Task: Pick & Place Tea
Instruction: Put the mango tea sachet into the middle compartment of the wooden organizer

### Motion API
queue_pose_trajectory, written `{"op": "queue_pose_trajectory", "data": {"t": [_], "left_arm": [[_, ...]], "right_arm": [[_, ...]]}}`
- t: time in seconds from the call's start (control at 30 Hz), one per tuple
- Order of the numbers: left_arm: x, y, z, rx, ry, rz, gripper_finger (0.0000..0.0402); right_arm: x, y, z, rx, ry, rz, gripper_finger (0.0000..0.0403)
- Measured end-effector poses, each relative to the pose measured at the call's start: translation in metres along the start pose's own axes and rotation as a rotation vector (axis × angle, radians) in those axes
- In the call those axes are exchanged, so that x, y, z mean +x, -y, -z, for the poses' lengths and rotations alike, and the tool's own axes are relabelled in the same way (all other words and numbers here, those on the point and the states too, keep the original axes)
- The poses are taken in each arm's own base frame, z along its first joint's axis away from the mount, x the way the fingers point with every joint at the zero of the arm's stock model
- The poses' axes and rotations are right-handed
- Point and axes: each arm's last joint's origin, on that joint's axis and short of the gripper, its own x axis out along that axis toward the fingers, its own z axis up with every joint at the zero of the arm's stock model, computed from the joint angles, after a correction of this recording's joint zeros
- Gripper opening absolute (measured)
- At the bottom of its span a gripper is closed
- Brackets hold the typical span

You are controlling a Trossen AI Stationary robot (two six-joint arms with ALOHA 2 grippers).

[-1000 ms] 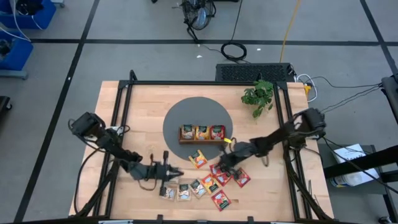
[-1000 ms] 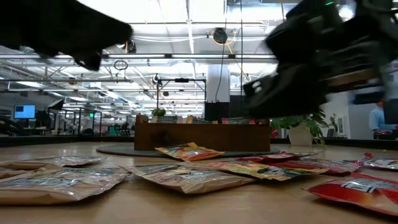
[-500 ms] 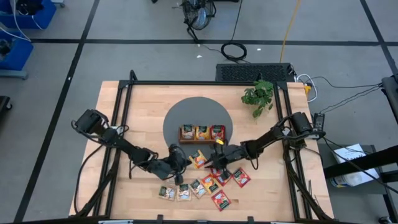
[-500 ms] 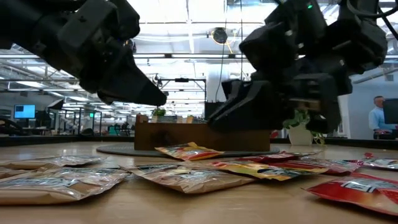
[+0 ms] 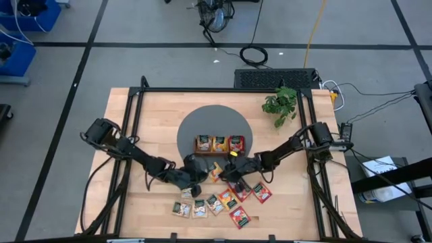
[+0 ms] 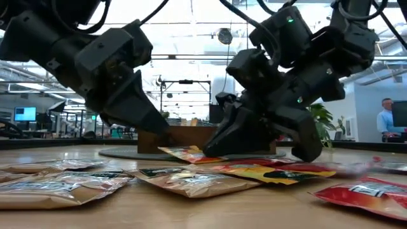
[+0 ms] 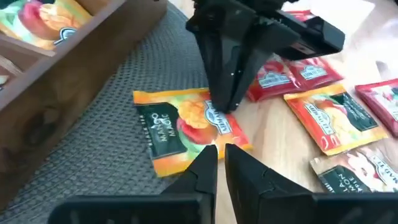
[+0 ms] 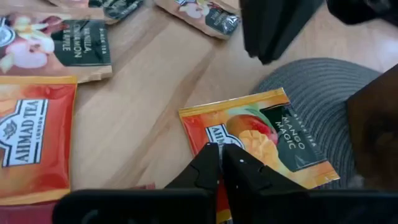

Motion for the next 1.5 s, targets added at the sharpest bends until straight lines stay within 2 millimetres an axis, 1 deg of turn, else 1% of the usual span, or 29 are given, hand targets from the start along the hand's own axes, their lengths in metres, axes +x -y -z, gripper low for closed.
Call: {"op": "queue_pose_trajectory", "data": {"t": [0.1, 0.2, 0.3, 0.4, 0.5, 0.63, 0.8, 0.93, 1.03, 1.13, 1.23, 1.37, 1.5], "left_arm": [[0.001, -0.004, 0.000, -0.024, 0.006, -0.048, 0.0037], [0.004, -0.010, -0.004, -0.104, 0.024, -0.078, 0.0037], [0.004, -0.013, -0.002, -0.194, 0.000, -0.092, 0.0039], [0.004, -0.015, 0.002, -0.287, -0.048, -0.101, 0.0058], [0.003, -0.014, 0.004, -0.341, -0.076, -0.090, 0.0096], [0.003, -0.013, 0.005, -0.381, -0.075, -0.088, 0.0163], [0.002, -0.014, 0.007, -0.420, -0.090, -0.110, 0.0243], [0.001, -0.015, 0.009, -0.450, -0.130, -0.107, 0.0289], [-0.001, -0.016, 0.008, -0.467, -0.164, -0.106, 0.0309], [-0.003, -0.018, 0.009, -0.480, -0.184, -0.128, 0.0315], [-0.002, -0.017, 0.008, -0.509, -0.221, -0.088, 0.0306], [-0.005, -0.008, 0.012, -0.510, -0.243, -0.032, 0.0269], [-0.007, -0.004, 0.015, -0.512, -0.252, -0.022, 0.0223]], "right_arm": [[0.000, 0.005, 0.006, 0.023, -0.047, 0.001, 0.0002], [0.000, 0.008, 0.009, 0.035, -0.073, -0.002, 0.0002], [-0.001, 0.008, 0.011, 0.042, -0.078, -0.056, 0.0001], [0.000, 0.007, 0.015, 0.039, -0.091, -0.088, 0.0001], [0.002, 0.004, 0.021, 0.048, -0.111, -0.114, 0.0001], [0.008, -0.003, 0.033, 0.047, -0.142, -0.141, 0.0001], [0.017, -0.007, 0.044, 0.058, -0.135, -0.155, 0.0001], [0.018, -0.007, 0.047, 0.100, -0.144, -0.154, 0.0001], [0.018, -0.007, 0.047, 0.103, -0.149, -0.155, 0.0000], [0.018, -0.007, 0.047, 0.103, -0.149, -0.154, 0.0000], [0.018, -0.007, 0.047, 0.112, -0.150, -0.154, 0.0000], [0.017, -0.007, 0.047, 0.133, -0.154, -0.152, 0.0000], [0.017, -0.007, 0.047, 0.129, -0.154, -0.149, 0.0000]]}}
